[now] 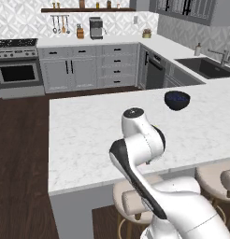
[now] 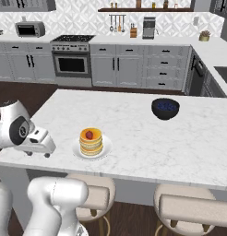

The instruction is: Take the strawberry from the fridge and place it on top of the pancake, located on the dining counter.

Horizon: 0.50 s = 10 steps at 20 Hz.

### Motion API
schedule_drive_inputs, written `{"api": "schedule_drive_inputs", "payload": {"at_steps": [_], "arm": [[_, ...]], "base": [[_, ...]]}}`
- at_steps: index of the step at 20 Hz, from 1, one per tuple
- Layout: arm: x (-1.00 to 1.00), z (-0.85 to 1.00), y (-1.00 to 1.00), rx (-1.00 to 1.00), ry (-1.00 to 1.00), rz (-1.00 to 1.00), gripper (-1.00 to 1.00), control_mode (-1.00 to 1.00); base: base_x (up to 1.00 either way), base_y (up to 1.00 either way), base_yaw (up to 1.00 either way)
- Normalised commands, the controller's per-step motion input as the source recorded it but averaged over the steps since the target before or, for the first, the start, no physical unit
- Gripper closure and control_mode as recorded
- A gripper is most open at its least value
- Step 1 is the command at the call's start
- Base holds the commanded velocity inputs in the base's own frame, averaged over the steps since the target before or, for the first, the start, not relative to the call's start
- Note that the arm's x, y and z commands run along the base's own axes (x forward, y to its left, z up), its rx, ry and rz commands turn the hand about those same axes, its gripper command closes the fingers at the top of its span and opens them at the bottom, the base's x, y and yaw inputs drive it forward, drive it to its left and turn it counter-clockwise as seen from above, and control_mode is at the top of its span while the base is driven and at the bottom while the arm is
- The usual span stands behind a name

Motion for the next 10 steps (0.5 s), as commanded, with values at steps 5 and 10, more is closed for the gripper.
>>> {"api": "schedule_drive_inputs", "payload": {"at_steps": [5,10], "arm": [[0.0,-0.23,0.63,-0.01,0.06,0.0,-1.0,-1.0],[-0.02,-0.26,0.46,-0.01,0.05,0.0,-1.0,-1.0]], "base": [[0.0,0.0,0.0],[0.0,0.0,0.0]]}}
